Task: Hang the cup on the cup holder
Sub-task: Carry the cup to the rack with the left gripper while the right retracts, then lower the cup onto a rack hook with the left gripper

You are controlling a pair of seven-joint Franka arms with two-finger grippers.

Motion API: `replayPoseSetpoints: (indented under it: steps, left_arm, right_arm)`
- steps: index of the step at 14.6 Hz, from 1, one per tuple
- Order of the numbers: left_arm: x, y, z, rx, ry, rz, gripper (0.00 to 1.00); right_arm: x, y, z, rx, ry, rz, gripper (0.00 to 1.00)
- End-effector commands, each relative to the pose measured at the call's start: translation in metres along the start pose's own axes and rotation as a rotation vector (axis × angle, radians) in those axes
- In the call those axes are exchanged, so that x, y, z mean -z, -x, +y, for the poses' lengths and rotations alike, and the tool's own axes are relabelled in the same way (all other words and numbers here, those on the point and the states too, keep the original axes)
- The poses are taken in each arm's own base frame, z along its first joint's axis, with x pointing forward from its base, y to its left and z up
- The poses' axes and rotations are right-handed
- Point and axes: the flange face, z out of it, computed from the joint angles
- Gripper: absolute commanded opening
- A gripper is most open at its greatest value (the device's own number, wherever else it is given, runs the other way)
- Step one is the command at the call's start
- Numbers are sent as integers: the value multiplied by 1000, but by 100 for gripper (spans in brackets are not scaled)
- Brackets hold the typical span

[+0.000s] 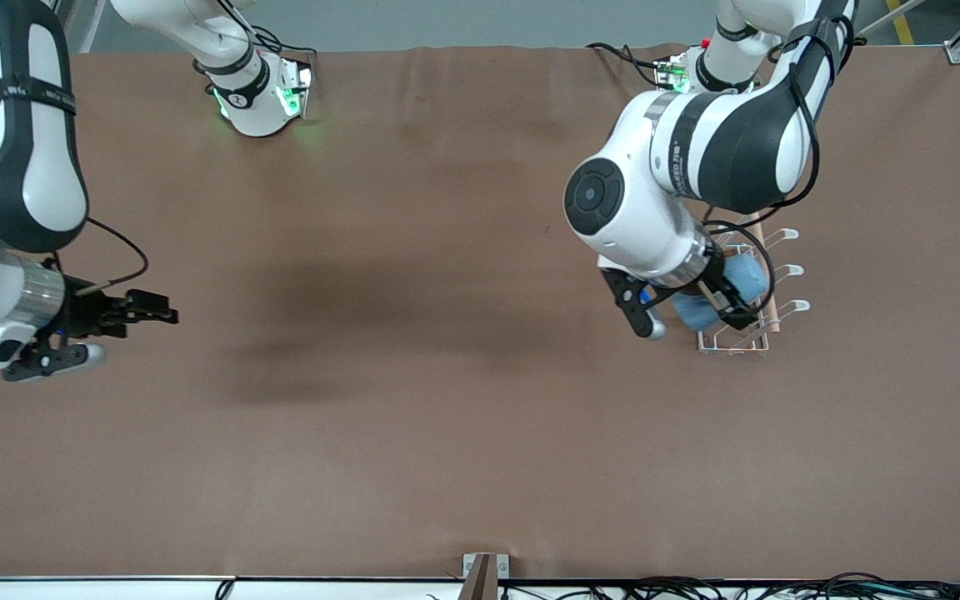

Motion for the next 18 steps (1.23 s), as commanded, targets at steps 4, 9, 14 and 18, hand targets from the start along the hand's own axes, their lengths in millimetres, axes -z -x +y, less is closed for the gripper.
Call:
replayPoseSetpoints:
  steps: [4,9,14,18]
  left_arm:
    - [-44,-11,25,-135,-86,-276,24]
    - [-87,-45,34,-271,-106,-414,24]
    - [-137,-91,51,-367,-123,-526,24]
    - [-157,-100,58,-463,-111,-576,25]
  right_arm:
    - [76,12,24,-29,62,11,100]
    - [135,38,49,-83,50,-19,100]
    - [164,50,25,-136,113,-15,99]
    - [195,74,-24,-181,195,31,99]
